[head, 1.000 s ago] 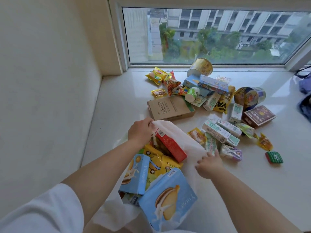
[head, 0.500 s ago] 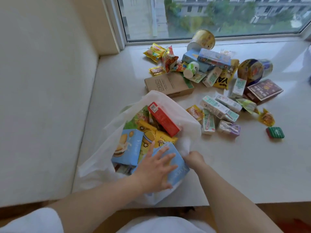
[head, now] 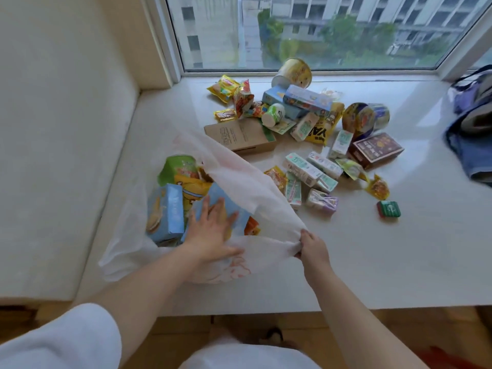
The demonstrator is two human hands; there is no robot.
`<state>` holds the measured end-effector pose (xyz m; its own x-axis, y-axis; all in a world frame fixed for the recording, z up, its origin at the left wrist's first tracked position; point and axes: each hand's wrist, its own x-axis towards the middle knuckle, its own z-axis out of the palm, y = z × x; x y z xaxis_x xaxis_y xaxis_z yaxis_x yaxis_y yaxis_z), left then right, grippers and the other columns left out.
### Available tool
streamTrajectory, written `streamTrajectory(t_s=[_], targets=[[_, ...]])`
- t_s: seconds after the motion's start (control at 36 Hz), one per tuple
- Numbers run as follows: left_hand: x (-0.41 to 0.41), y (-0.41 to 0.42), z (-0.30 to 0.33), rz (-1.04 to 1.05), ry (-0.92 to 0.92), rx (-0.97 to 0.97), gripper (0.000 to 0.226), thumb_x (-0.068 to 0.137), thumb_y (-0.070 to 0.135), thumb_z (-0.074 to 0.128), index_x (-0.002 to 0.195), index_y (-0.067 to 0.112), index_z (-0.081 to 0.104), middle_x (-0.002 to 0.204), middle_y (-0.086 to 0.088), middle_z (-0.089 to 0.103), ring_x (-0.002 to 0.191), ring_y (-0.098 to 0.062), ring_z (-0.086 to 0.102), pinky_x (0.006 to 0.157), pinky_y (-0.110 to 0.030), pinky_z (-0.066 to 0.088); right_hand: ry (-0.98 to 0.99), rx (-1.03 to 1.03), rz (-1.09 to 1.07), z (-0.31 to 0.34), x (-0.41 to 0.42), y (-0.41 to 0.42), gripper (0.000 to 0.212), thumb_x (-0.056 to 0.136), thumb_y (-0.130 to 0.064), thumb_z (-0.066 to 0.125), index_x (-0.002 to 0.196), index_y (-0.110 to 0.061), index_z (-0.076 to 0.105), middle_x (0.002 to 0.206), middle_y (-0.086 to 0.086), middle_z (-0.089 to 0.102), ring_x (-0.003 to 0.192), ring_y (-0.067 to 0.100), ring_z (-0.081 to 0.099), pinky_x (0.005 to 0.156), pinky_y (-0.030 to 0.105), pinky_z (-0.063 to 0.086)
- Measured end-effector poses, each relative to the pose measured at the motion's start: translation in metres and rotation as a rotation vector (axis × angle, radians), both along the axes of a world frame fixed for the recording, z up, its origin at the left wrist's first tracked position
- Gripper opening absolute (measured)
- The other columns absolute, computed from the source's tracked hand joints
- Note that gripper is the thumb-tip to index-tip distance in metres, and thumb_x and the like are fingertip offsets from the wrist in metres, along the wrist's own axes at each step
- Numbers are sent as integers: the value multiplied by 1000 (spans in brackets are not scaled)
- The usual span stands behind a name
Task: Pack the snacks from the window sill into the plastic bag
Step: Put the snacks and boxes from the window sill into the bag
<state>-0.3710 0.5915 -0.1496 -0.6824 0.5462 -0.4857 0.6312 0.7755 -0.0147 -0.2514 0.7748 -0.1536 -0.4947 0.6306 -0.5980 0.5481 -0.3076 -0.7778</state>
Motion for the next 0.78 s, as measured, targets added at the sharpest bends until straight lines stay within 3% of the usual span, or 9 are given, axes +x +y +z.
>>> streamTrajectory(t_s=[0.06, 0.19, 0.28, 0.36, 0.47, 0.58, 0.67, 0.72, 0.78], targets=[[6, 7, -4, -43, -6, 24, 96, 73, 82, 39, 149, 42, -4, 158, -5, -19, 138, -34, -32, 112, -57, -10, 84, 86, -2, 12, 1, -1, 29, 100, -14, 39, 76, -9, 56, 82, 10, 53, 75, 21, 49, 65, 31, 40], [33, 18, -17, -223, -50, 47, 95, 72, 83, 41, 149, 43, 1, 157, -5, -22, 137, -30, -35, 111, -54, -19, 131, 324, 89, 24, 6, -3, 27, 100, -13, 38, 81, -7, 56, 70, 3, 54, 66, 18, 48, 57, 29, 37], [42, 25, -24, -286, -75, -5, 96, 71, 83, 42, 149, 41, 6, 157, -6, -22, 138, -30, -35, 112, -55, -17, -23, 426, 133, 20, 7, 6, 29, 100, -17, 35, 80, -5, 53, 80, 11, 54, 77, 26, 48, 63, 31, 32], [34, 35, -14, -165, -92, 95, 89, 74, 82, 38, 149, 42, 11, 159, -7, -9, 142, -28, -25, 114, -54, -14, 69, 421, 20, 32, -1, 10, 32, 101, -21, 35, 85, -5, 58, 85, 12, 57, 83, 26, 51, 70, 29, 36], [38, 27, 15, -172, -162, 208, 82, 80, 77, 36, 149, 33, 22, 159, -2, -12, 143, -22, -24, 114, -50, -17, 25, 366, -2, 46, -19, 21, 41, 102, -26, 33, 118, 0, 60, 116, 17, 59, 110, 30, 53, 90, 34, 40], [61, -18, 11, -387, -85, 177, 68, 82, 58, 55, 138, 22, 45, 155, 4, 22, 146, -17, 9, 119, -44, 6, -53, 410, 77, 44, -29, 30, 45, 103, -25, 28, 122, 3, 57, 125, 23, 55, 116, 34, 50, 94, 35, 38], [61, -48, 1, -412, 34, 298, 17, 76, 31, 72, 92, 26, 70, 110, 7, 66, 108, -13, 62, 88, -23, 49, -92, 460, 144, 47, -34, 27, 45, 103, -24, 26, 125, 3, 55, 129, 24, 53, 121, 35, 47, 98, 35, 35], [58, -54, 14, -242, 65, 419, 4, 83, 24, 61, 80, 25, 63, 81, 10, 66, 74, -10, 65, 59, -17, 43, -132, 499, 203, 50, -40, 25, 45, 103, -24, 25, 124, 4, 54, 129, 25, 53, 122, 37, 46, 97, 37, 35], [54, -53, 26, -143, 130, 485, 10, 92, 18, 46, 91, 19, 56, 79, 5, 64, 68, -16, 62, 52, -19, 32, -188, 560, 296, 51, -46, 23, 46, 102, -27, 25, 121, 2, 55, 126, 24, 54, 120, 37, 47, 95, 37, 36]])
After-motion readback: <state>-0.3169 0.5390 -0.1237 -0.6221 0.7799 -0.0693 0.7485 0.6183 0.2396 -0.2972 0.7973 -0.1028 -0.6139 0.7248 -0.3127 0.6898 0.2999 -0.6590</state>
